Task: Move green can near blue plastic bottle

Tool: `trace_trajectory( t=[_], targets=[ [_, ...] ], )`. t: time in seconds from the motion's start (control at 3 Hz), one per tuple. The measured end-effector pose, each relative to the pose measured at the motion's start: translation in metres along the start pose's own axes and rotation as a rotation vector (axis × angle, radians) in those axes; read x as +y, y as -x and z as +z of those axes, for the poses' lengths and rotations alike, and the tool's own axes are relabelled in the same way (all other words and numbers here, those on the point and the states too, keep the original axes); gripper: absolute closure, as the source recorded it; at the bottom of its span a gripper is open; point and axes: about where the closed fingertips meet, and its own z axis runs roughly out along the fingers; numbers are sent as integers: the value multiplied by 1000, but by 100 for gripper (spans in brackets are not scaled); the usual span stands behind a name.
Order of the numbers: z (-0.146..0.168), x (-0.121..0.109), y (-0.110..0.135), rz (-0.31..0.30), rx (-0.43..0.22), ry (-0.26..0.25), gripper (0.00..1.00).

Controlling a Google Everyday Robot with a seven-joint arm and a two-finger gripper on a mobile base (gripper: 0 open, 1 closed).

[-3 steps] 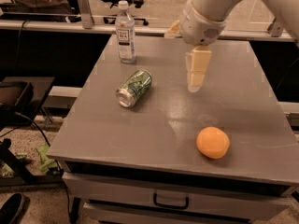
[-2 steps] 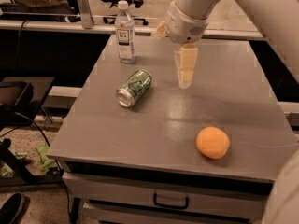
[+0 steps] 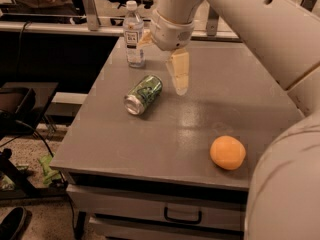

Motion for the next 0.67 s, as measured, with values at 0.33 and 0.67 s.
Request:
trace_trajectory(
  t=[0.33, 0.67],
  targets=[
    [16, -5, 14, -72, 9, 41, 0],
    [33, -9, 18, -107, 19, 78, 0]
  ],
)
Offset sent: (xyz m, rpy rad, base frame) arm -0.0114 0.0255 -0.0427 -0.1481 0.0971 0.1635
